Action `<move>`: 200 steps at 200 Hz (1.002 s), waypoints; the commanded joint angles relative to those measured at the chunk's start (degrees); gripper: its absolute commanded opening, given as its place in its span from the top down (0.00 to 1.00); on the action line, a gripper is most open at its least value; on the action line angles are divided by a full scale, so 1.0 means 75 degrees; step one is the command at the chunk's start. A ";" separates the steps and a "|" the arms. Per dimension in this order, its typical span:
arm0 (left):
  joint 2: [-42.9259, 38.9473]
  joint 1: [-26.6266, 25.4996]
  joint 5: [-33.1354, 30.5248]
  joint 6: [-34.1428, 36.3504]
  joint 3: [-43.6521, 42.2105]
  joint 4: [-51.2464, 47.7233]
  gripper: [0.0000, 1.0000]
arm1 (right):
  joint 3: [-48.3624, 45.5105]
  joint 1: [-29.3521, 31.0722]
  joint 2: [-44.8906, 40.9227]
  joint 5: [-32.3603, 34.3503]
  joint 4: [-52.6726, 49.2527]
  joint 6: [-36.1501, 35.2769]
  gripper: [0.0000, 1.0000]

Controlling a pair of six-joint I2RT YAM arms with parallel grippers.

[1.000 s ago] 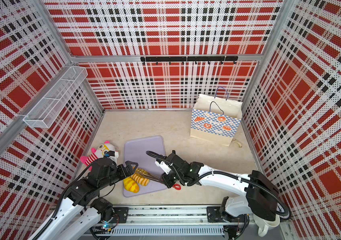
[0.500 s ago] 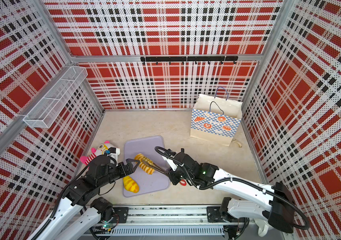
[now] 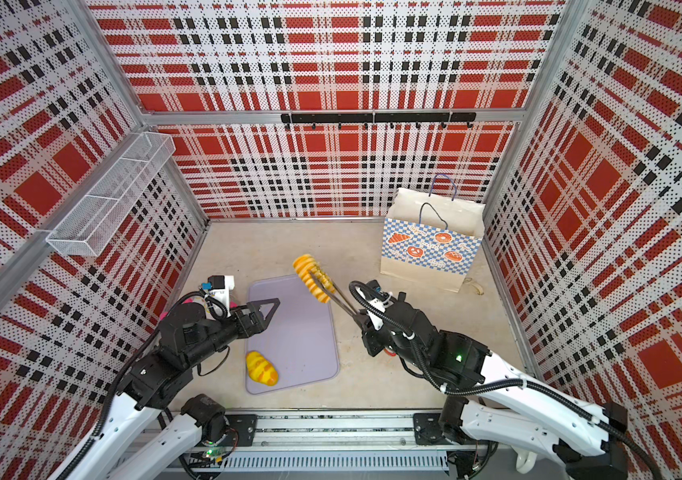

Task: Place the fake bread into the paper bag
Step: 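Lift the striped roll with the tongs and carry it over the bag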

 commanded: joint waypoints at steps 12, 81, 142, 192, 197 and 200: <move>0.0446 0.0074 0.0206 0.0238 0.0350 0.1539 0.02 | 0.0630 -0.0137 -0.0386 0.1667 0.0096 -0.0580 0.81; 0.1223 -0.0203 0.0020 -0.0446 0.0430 0.3540 0.02 | 0.2066 -0.0347 -0.0146 0.2677 0.0104 -0.2532 0.80; 0.2303 -0.0981 -0.0461 -0.0278 0.0746 0.4496 0.02 | 0.2784 -0.1049 -0.0189 0.2954 0.0389 -0.3934 0.81; 0.2995 -0.1560 -0.0644 0.0037 0.0877 0.5011 0.02 | 0.3226 -0.1799 0.0312 0.3002 0.0237 -0.5752 0.85; 0.3054 -0.1597 -0.0634 0.0084 0.0893 0.5029 0.02 | 0.3257 -0.1919 0.0341 0.2934 0.0266 -0.5903 0.86; 0.3089 -0.1620 -0.0631 0.0109 0.0917 0.5035 0.02 | 0.3274 -0.1993 0.0361 0.2931 0.0280 -0.5961 0.86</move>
